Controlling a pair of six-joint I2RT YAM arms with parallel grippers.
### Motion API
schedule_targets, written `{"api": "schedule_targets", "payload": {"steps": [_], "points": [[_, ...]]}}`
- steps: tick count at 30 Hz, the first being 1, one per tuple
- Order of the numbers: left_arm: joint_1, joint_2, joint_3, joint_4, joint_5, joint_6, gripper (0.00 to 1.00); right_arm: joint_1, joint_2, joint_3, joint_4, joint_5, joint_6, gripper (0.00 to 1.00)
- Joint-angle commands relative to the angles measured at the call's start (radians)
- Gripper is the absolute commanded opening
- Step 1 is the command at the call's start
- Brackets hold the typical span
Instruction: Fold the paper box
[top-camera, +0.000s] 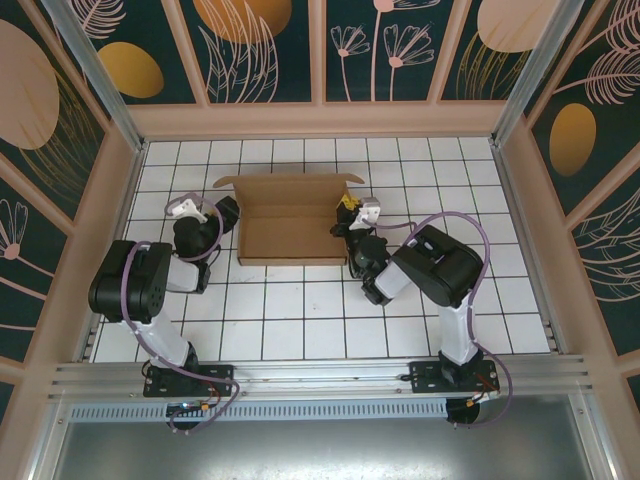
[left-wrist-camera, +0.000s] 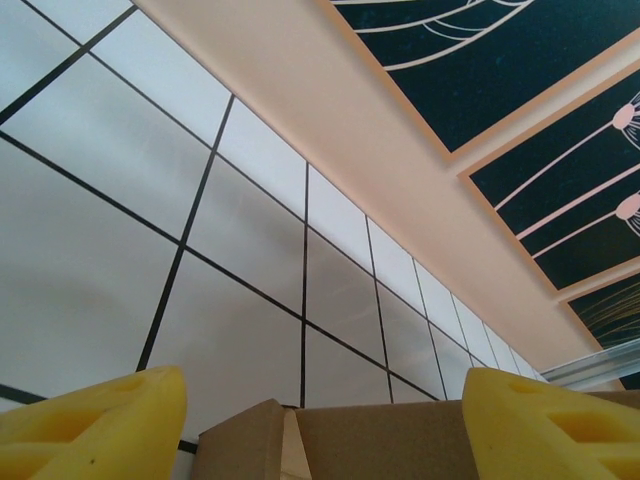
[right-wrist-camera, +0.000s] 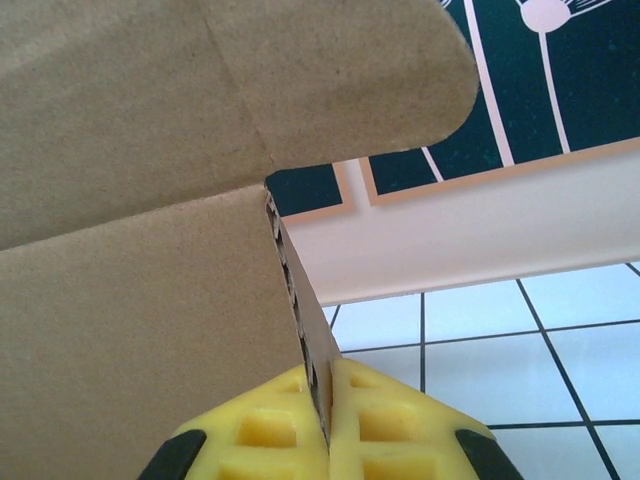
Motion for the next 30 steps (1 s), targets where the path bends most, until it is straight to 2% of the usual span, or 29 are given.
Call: {"api": "schedule_targets", "payload": {"steps": [1, 8, 11, 15, 22, 24, 30], "points": [[-0.023, -0.012, -0.033, -0.042, 0.012, -0.004, 0.71, 0.046, 0.011, -0.067, 0.037, -0.025, 0.068, 0.05], [-0.029, -0.012, -0.04, -0.051, 0.012, -0.015, 0.69, 0.064, 0.003, -0.084, 0.025, 0.0, 0.115, 0.05], [-0.031, -0.012, -0.035, -0.054, 0.017, -0.022, 0.69, 0.089, -0.026, -0.033, -0.094, 0.086, 0.114, 0.05], [-0.031, -0.04, -0.041, -0.054, 0.015, -0.022, 0.68, 0.129, -0.011, 0.022, -0.154, 0.196, 0.17, 0.06], [-0.032, -0.049, -0.061, -0.074, 0.002, -0.032, 0.66, 0.214, 0.075, 0.024, -0.006, 0.289, 0.056, 0.05], [-0.031, -0.058, -0.078, -0.078, -0.004, -0.038, 0.65, 0.224, 0.093, -0.023, 0.056, 0.292, 0.046, 0.04], [-0.031, -0.11, -0.136, -0.113, -0.054, -0.061, 0.6, 0.237, 0.101, -0.122, 0.057, 0.265, 0.064, 0.07]]}}
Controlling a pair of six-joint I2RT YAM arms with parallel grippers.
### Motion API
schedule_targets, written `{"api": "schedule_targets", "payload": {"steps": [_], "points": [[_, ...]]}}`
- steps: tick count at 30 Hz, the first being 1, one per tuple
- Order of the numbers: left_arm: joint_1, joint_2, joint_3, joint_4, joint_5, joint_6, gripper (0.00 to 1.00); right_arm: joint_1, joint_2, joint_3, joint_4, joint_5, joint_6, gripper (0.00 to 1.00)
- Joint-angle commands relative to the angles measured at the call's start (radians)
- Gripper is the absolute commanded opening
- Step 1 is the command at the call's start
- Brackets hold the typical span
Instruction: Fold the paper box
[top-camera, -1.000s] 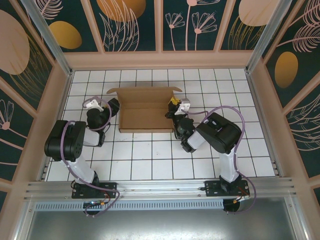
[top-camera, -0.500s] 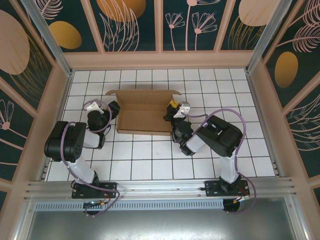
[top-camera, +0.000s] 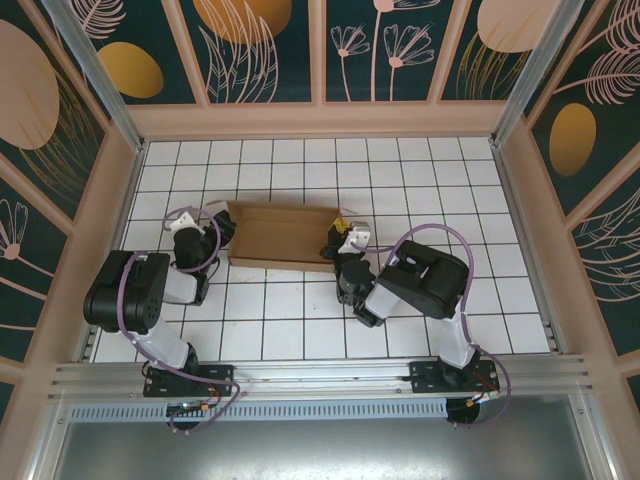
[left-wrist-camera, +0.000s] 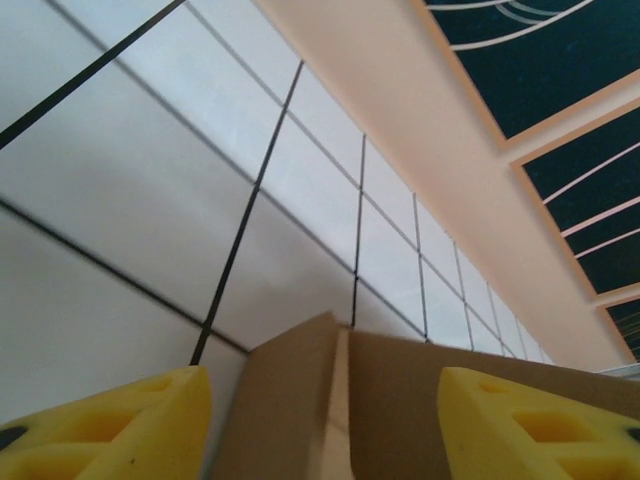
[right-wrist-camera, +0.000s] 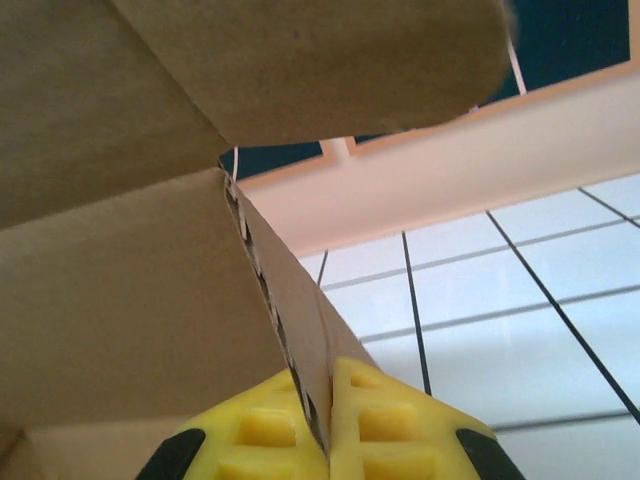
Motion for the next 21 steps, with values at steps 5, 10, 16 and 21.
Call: {"api": "schedule_targets", "payload": {"steps": [5, 10, 16, 21], "points": [[-0.022, -0.056, -0.052, -0.08, -0.01, -0.001, 0.59, 0.017, 0.086, -0.077, 0.061, -0.023, 0.005, 0.09], [-0.023, -0.069, -0.066, -0.119, -0.041, -0.006, 0.56, 0.007, 0.067, -0.087, 0.067, -0.058, -0.04, 0.13], [-0.021, -0.105, -0.079, -0.152, -0.101, 0.011, 0.55, -0.012, 0.003, -0.117, 0.073, -0.128, -0.083, 0.29], [-0.022, -0.119, -0.07, -0.167, -0.108, 0.024, 0.55, -0.044, -0.052, -0.145, 0.075, -0.239, -0.102, 0.37]]}}
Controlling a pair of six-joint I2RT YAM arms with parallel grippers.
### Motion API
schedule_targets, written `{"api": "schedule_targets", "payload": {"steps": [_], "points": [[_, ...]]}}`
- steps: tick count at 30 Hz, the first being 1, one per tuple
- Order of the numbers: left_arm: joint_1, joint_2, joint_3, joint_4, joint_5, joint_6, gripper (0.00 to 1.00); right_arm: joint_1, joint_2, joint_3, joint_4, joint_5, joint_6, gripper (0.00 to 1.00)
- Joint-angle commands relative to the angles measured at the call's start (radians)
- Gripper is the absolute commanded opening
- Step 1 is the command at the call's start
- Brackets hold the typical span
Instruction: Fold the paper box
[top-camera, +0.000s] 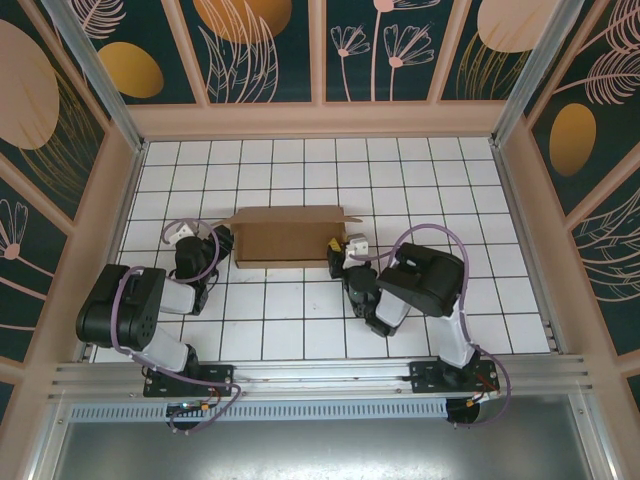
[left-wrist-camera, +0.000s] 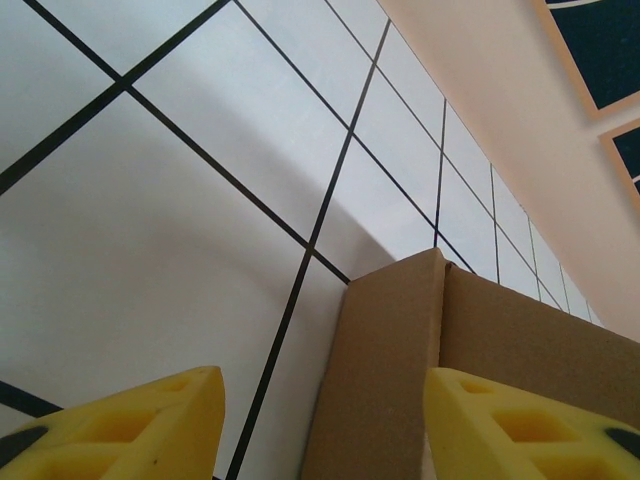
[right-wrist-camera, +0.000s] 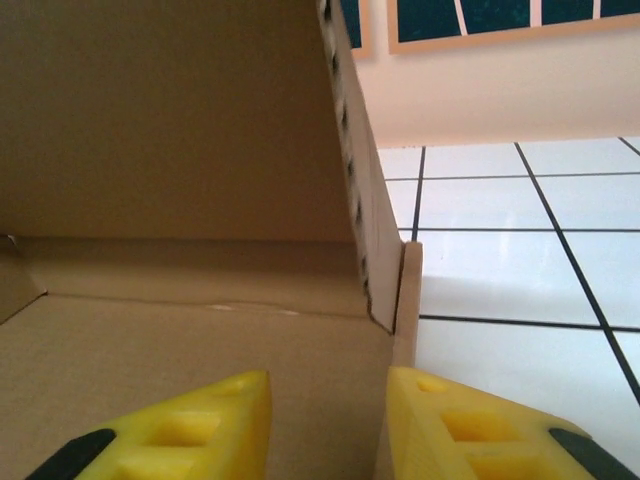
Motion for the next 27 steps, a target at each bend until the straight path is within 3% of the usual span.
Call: {"api": "schedule_targets", "payload": {"steps": [1, 10, 18, 20, 24, 27], "points": [[-0.005, -0.02, 0.002, -0.02, -0.027, 0.024, 0.55, -0.025, -0.059, -0.02, 0.101, -0.092, -0.035, 0.38], [-0.004, -0.044, 0.002, -0.039, -0.056, 0.025, 0.54, -0.046, -0.212, -0.121, 0.097, -0.292, -0.076, 0.43], [-0.004, -0.077, 0.008, -0.081, -0.101, 0.023, 0.53, -0.048, -0.359, -0.28, 0.089, -0.243, -0.029, 0.41], [-0.004, -0.08, 0.01, -0.086, -0.108, 0.023, 0.53, -0.047, -0.4, -0.315, 0.086, -0.209, -0.029, 0.41], [-0.003, -0.081, 0.018, -0.099, -0.114, 0.021, 0.52, -0.042, -0.544, -0.379, 0.069, 0.004, -0.046, 0.35], [-0.004, -0.095, 0.026, -0.134, -0.12, 0.015, 0.51, -0.027, -0.813, -0.33, -0.166, 0.242, -0.071, 0.31]]}}
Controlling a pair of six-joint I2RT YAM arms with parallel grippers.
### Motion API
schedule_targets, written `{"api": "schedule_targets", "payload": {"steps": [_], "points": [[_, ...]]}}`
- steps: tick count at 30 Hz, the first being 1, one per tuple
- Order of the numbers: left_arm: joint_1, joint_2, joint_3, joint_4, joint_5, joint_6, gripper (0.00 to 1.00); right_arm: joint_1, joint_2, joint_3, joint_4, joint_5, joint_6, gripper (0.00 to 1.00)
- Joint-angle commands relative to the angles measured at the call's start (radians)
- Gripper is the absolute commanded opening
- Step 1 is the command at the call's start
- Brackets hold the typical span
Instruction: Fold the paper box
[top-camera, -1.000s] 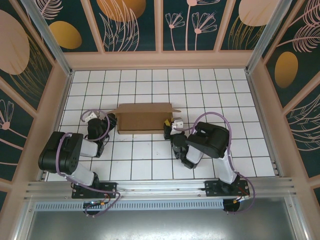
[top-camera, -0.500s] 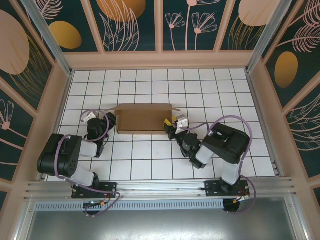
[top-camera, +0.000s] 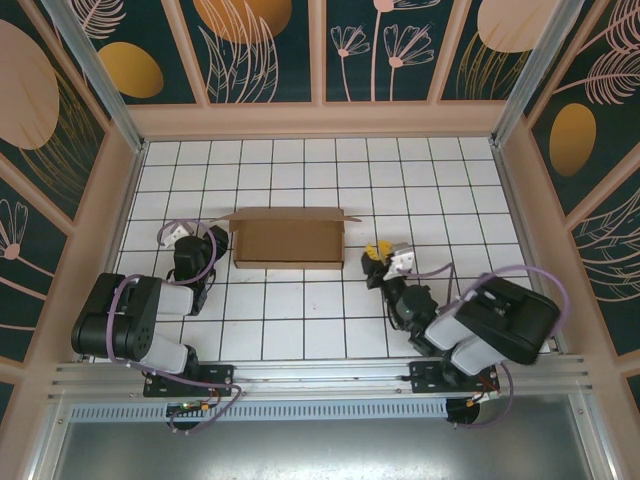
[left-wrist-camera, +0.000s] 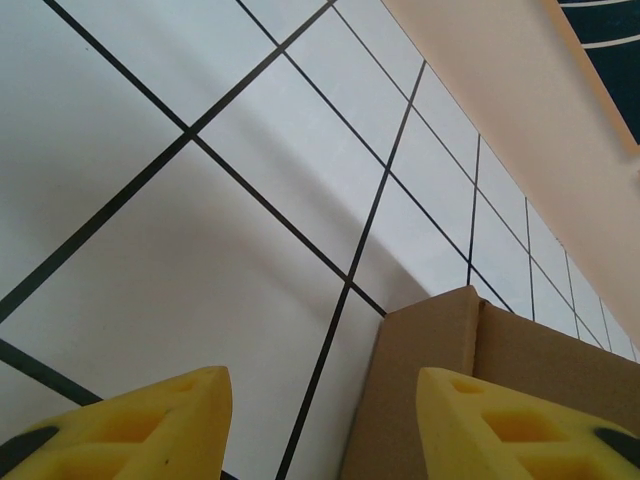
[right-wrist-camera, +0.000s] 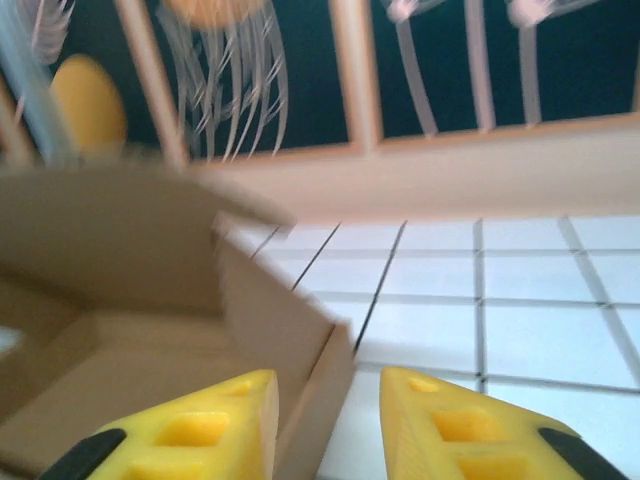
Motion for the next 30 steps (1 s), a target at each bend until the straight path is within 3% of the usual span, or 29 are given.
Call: {"api": "schedule_targets", "payload": {"steps": [1, 2, 3, 5, 7, 11, 16, 18, 21, 24, 27, 30], "points": [[-0.004, -0.04, 0.025, -0.059, -0.032, 0.005, 0.5, 0.003, -0.301, 0.091, -0.315, 0.31, 0.027, 0.29], [-0.004, -0.055, 0.026, -0.085, -0.044, 0.005, 0.5, -0.032, -0.41, 0.184, -0.62, 0.282, 0.137, 0.27], [-0.004, -0.072, 0.029, -0.109, -0.059, 0.004, 0.5, -0.096, -0.491, 0.278, -0.877, 0.175, 0.242, 0.23], [-0.004, -0.106, 0.03, -0.156, -0.09, 0.007, 0.5, -0.205, -0.543, 0.366, -1.006, -0.09, 0.236, 0.11], [-0.004, -0.135, 0.031, -0.196, -0.115, 0.004, 0.51, -0.219, -0.497, 0.473, -1.061, -0.219, 0.165, 0.0], [-0.004, -0.195, 0.044, -0.288, -0.164, -0.007, 0.53, -0.19, -0.269, 0.822, -1.345, -0.39, 0.204, 0.0], [-0.004, -0.27, 0.115, -0.579, -0.316, -0.081, 0.58, -0.154, -0.018, 1.077, -1.473, -0.511, 0.308, 0.0], [-0.003, -0.326, 0.158, -0.766, -0.442, -0.136, 0.58, -0.142, 0.081, 1.168, -1.548, -0.532, 0.324, 0.0], [-0.003, -0.425, 0.223, -0.988, -0.651, -0.201, 0.57, -0.13, 0.179, 1.222, -1.609, -0.544, 0.314, 0.0], [-0.003, -0.536, 0.293, -1.104, -0.795, -0.202, 0.55, -0.128, 0.216, 1.201, -1.622, -0.554, 0.317, 0.0], [-0.003, -0.586, 0.381, -1.079, -0.773, -0.056, 0.57, -0.126, 0.227, 1.157, -1.627, -0.575, 0.315, 0.01], [-0.003, -0.576, 0.476, -1.007, -0.569, 0.107, 0.55, -0.114, 0.213, 1.098, -1.617, -0.588, 0.305, 0.03]]}}
